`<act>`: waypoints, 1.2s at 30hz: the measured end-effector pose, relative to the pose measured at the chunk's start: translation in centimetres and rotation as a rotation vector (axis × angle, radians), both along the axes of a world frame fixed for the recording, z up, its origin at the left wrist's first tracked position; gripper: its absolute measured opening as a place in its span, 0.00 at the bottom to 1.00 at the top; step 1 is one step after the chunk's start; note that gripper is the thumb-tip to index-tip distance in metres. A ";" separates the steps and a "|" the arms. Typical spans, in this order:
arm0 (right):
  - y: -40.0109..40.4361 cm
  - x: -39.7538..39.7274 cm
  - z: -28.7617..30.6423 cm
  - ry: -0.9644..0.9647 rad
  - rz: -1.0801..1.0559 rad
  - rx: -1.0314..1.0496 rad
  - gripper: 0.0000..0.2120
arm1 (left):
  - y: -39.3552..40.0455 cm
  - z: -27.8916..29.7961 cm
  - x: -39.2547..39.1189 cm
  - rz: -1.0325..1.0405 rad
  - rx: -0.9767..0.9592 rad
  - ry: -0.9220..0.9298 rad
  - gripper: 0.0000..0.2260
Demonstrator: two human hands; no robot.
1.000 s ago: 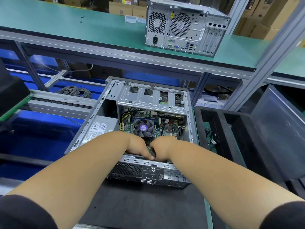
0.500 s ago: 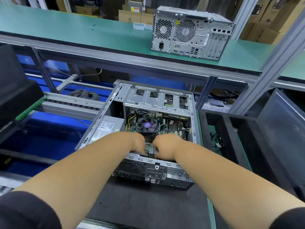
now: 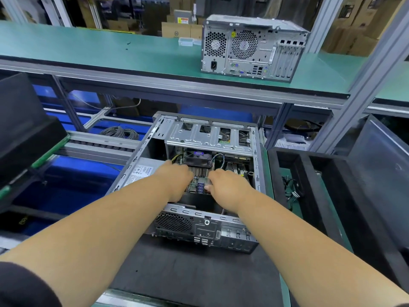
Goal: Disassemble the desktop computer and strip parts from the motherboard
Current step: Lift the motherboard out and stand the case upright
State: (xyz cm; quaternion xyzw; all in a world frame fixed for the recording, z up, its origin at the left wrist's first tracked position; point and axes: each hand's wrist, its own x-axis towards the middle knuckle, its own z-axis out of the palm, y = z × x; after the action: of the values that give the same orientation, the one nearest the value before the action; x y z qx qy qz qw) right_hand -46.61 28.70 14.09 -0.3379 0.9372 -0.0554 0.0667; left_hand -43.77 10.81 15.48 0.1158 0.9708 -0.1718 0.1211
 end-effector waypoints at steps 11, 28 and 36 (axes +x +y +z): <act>0.6 0.4 0.9 -0.079 -0.040 -0.089 0.13 | -3.1 0.3 1.3 -0.146 0.230 0.142 0.08; 1.9 2.6 3.5 -0.192 -0.118 -0.347 0.13 | -3.7 4.7 2.6 -0.235 0.447 0.117 0.08; 3.6 0.8 5.0 -0.337 -0.058 -0.207 0.26 | -3.5 4.9 2.5 -0.218 0.415 0.094 0.08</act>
State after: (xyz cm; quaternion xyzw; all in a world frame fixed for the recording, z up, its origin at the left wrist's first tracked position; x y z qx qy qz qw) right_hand -45.80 32.26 19.05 -0.3019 0.9114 -0.2092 0.1857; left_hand -41.25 7.31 20.41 0.2344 0.9716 0.0144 0.0302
